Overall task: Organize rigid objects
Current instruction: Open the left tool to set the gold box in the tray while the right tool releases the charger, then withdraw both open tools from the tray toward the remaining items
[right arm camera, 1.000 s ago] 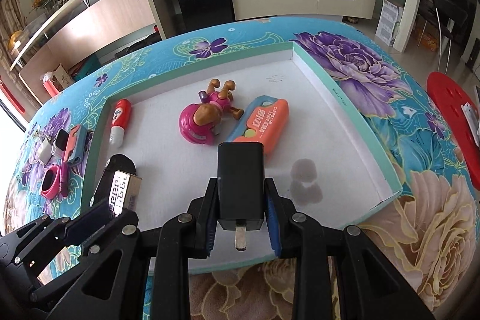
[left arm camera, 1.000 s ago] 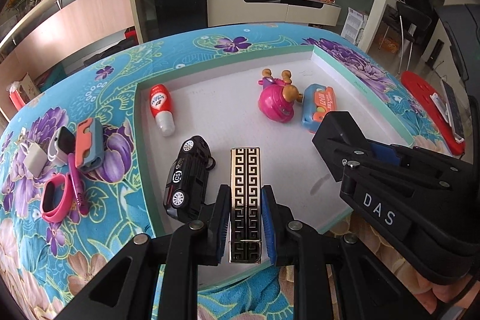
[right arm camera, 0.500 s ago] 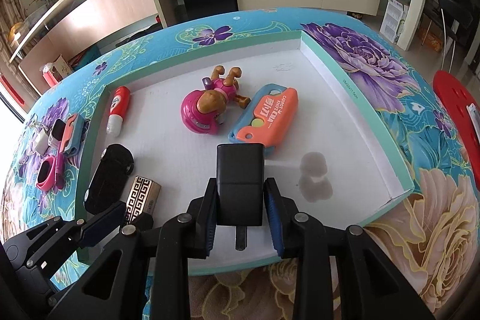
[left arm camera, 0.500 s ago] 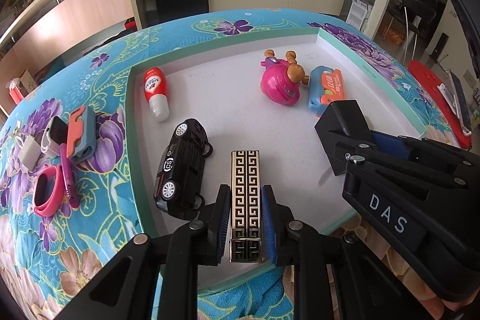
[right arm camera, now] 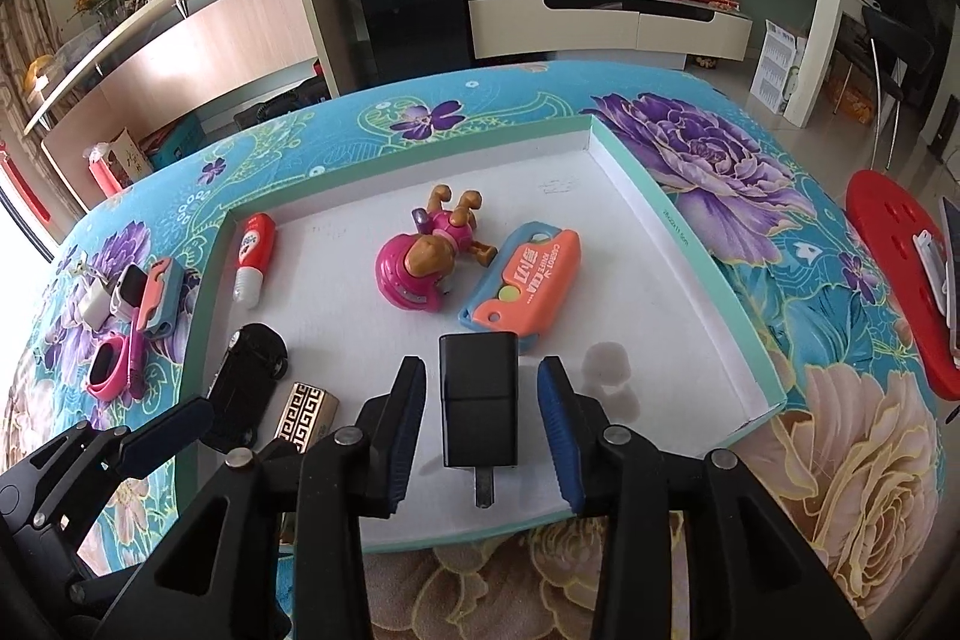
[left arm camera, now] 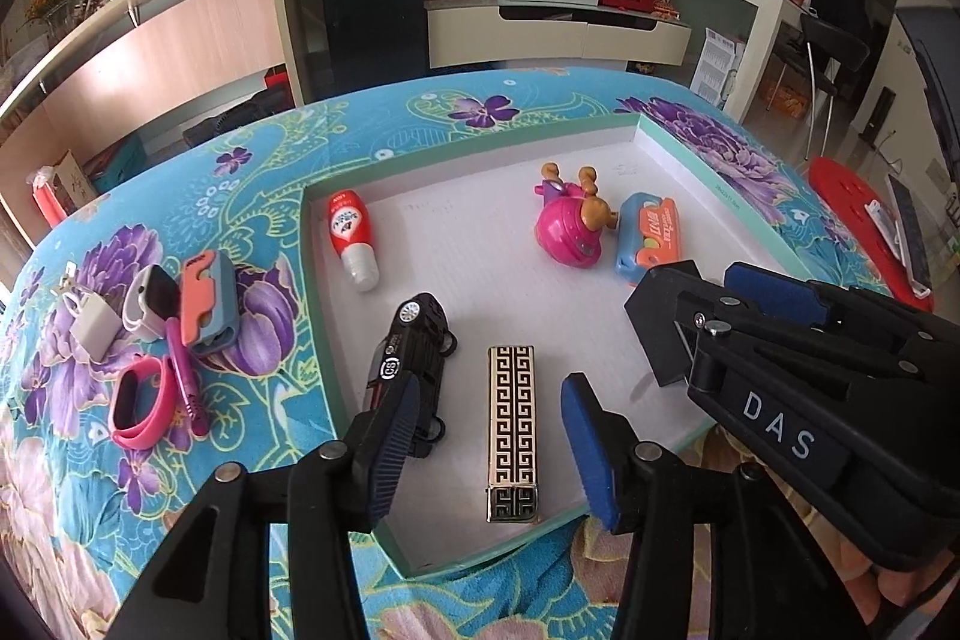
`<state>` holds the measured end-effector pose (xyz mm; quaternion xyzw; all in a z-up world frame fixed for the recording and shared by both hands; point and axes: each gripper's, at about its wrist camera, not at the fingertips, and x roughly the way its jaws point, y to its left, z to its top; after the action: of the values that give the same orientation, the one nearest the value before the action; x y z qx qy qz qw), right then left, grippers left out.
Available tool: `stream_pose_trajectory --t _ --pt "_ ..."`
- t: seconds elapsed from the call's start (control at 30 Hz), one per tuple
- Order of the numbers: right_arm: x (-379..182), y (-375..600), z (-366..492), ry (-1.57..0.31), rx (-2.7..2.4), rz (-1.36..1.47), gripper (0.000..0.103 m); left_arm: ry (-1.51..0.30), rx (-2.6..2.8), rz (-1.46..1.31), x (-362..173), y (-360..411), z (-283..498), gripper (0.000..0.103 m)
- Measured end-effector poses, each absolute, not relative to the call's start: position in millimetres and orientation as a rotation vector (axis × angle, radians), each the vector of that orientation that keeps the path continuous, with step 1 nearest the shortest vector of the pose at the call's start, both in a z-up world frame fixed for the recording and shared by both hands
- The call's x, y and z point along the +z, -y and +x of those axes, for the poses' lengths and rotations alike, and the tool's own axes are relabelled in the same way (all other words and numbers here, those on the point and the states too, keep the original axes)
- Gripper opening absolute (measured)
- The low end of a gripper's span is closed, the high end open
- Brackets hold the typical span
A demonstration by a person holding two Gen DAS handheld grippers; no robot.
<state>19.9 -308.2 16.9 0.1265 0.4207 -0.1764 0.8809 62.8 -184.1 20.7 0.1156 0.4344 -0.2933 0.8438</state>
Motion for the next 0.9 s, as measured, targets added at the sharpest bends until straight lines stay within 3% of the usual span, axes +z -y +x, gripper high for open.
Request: stream_pose_trajectory --t 0.43,0.53,0.63,0.9 --pt "20.8 301.0 23.0 -0.857 -0.342 0.252 0.043 -0.887 -0.475 0.16 34.3 138.2 87.8 0.058" --pt "19.1 297.9 25.6 -0.862 -0.33 0.257 0.043 -0.892 -0.414 0.138 31.9 123.6 97.1 0.066" --pt "17.6 290.5 30.1 -0.866 -0.309 0.242 0.05 -0.9 -0.33 0.139 26.7 108.8 106.6 0.069" --pt "16.5 270.3 40.7 -0.851 -0.265 0.216 0.051 -0.931 -0.188 0.105 15.3 71.5 123.3 0.071"
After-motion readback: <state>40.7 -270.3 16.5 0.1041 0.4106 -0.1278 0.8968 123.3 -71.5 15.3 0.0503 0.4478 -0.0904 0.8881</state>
